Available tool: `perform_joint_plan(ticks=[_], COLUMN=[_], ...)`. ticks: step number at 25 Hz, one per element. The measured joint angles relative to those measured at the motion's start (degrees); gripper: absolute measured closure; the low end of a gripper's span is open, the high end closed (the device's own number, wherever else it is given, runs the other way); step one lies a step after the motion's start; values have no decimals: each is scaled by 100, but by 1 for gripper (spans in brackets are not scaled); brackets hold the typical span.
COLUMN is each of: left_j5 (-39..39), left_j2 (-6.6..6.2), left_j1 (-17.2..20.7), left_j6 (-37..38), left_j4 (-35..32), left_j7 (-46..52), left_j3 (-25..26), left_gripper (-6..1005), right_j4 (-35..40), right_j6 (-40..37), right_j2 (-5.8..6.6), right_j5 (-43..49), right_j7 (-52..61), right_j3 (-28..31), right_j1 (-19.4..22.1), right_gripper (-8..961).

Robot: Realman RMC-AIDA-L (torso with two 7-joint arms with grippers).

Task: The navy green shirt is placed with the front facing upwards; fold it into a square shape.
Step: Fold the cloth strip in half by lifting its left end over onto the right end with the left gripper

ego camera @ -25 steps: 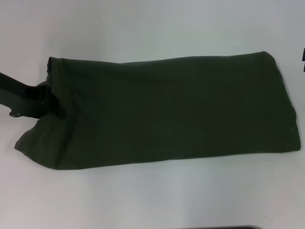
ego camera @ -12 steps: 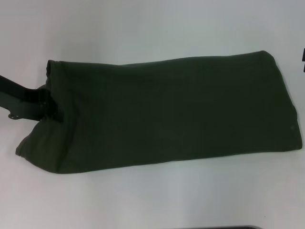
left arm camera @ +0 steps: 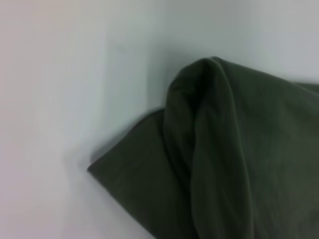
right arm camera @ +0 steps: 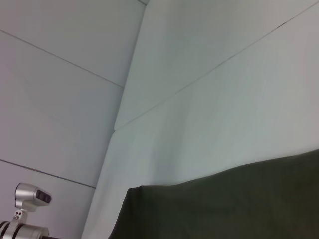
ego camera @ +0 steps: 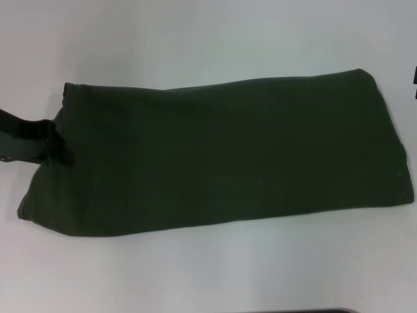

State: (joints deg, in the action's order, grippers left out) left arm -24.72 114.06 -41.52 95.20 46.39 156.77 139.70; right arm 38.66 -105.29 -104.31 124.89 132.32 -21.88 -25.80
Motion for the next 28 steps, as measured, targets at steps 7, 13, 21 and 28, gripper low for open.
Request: perform_joint_plan(ticks=[7,13,21,28], left_j5=[2,139,583,715], left_j2=[-168,-283,-338,-349], left_j1=[61,83,91,74], left_j6=[18,-48,-263,-282], left_j4=[136,126,144,212], left_j7=[88,200,381,459], left_j3=[17,11,62,76], left_gripper=[908,908,909,909], right_j4=[-8,-8,5,18], right_j6=[5,14,43,62], right_j2=[0,0,0,0], right_j5=[0,0,0,0], right_j7=[60,78,126,141], right_j3=[0,0,-23,-25], right_j1=[-3,-17,-54,-57], right_gripper=[293,293,294,294])
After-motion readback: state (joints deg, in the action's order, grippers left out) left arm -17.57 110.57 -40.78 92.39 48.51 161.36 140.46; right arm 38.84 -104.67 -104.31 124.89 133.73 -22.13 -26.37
